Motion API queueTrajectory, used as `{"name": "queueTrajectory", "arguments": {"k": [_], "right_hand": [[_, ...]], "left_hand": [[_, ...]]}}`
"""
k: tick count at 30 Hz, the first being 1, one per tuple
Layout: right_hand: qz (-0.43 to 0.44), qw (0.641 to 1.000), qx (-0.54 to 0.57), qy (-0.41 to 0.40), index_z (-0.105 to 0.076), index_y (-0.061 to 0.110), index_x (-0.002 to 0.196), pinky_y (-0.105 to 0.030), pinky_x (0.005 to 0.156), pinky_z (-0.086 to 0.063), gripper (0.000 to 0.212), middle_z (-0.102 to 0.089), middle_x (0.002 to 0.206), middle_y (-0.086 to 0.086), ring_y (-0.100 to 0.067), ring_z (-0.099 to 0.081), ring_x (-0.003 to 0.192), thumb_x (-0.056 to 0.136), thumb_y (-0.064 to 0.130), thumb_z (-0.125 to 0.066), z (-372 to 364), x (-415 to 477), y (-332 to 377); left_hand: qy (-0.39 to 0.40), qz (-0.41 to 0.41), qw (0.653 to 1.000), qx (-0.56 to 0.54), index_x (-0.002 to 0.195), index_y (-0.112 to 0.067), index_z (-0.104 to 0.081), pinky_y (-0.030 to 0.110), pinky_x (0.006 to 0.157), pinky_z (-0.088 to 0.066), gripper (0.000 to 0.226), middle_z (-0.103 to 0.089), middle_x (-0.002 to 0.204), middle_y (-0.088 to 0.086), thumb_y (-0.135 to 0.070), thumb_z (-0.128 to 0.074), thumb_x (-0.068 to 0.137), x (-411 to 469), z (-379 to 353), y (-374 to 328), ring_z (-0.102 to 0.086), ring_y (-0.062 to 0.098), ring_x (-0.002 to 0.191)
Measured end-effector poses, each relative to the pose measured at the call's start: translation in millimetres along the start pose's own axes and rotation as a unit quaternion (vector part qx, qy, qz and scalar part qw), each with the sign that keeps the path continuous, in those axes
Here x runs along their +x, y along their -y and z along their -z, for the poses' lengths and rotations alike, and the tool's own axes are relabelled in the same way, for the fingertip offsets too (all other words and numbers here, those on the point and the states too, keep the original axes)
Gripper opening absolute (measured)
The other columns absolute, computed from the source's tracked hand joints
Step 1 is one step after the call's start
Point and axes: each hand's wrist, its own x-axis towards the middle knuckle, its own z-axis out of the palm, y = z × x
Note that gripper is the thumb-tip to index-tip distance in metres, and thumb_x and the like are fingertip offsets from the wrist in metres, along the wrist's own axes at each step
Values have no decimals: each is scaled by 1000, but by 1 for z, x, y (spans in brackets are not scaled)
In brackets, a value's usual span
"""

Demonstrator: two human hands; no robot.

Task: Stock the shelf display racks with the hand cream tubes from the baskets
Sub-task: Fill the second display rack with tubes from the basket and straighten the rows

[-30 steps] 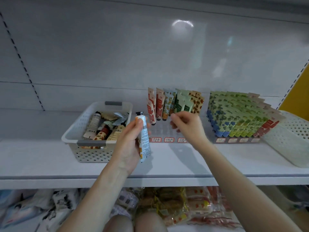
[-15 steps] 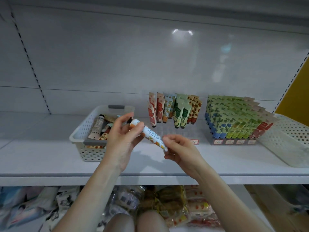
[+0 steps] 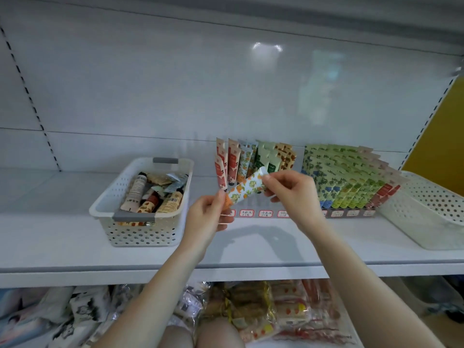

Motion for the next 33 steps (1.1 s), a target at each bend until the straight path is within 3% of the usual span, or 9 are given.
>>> {"name": "queueTrajectory", "arguments": {"k": [3, 6, 8, 12, 15, 18, 22, 27, 33], "right_hand": [[12, 997, -52, -58, -68, 5, 69, -36, 60, -52, 21, -64, 61, -12, -23, -57, 56, 86, 16, -64, 9, 27, 4], [21, 990, -105, -93, -69, 8, 78, -27, 57, -48, 18, -59, 59, 4, -17, -53, 53, 89, 20, -61, 19, 60, 11], [47, 984, -133, -107, -69, 5, 86, -24, 54, -46, 22, -57, 62, 7, -16, -53, 54, 92, 22, -57, 24, 85, 15], [68, 967, -197, -149, -68, -1, 87, -20, 49, -35, 25, -64, 70, -9, -18, -50, 60, 93, 17, -52, 26, 132, 18], [81, 952, -255, -148, -67, -5, 85, -19, 47, -30, 27, -67, 79, -18, -18, -48, 62, 92, 14, -49, 22, 154, 16], [71, 946, -291, -121, -66, -7, 89, -25, 52, -32, 27, -67, 84, -22, -20, -47, 64, 92, 13, -47, 17, 168, 12], [46, 949, -299, -88, -66, -6, 91, -27, 55, -35, 24, -67, 87, -21, -22, -49, 66, 90, 7, -46, 15, 178, 7], [32, 948, -310, -59, -67, -5, 90, -24, 50, -35, 22, -64, 81, -17, -22, -51, 67, 88, 6, -47, 13, 186, 2], [35, 944, -329, -22, -66, -5, 90, -26, 61, -40, 23, -64, 84, -14, -22, -53, 71, 92, 13, -51, 2, 187, -3]], "left_hand": [[12, -71, 986, 148, 96, -9, -61, 18, 72, -48, 22, -65, 86, -1, -30, -58, 90, 12, -4, 16, -64, 15, 82], [15, -141, 958, 248, 100, -6, -64, 1, 65, -37, 17, -63, 91, 0, -20, -56, 92, 23, -7, 19, -55, 8, 81], [8, -196, 933, 302, 102, -5, -66, 14, 72, -41, 19, -64, 96, 5, -15, -54, 92, 36, -10, 10, -56, 15, 86], [-3, -313, 850, 424, 97, 4, -67, 39, 74, -47, 18, -64, 94, 18, -7, -54, 90, 72, -22, -14, -57, 33, 87], [14, -359, 769, 528, 100, 7, -64, 41, 73, -43, 20, -62, 99, 21, -7, -52, 90, 98, -31, -22, -56, 38, 89], [44, -345, 724, 596, 117, 0, -55, 36, 97, -32, 29, -52, 126, 14, -13, -40, 96, 122, -43, -30, -46, 31, 115], [70, -347, 690, 631, 131, -6, -45, 43, 110, -20, 35, -44, 137, 8, -12, -36, 97, 148, -55, -31, -35, 25, 129], [118, -320, 671, 659, 128, -6, -45, 53, 111, -16, 35, -45, 135, 9, -15, -35, 96, 160, -61, -34, -34, 26, 130], [125, -322, 664, 663, 128, -8, -48, 54, 111, -18, 36, -45, 134, 10, -18, -34, 97, 163, -60, -36, -35, 27, 130]]}}
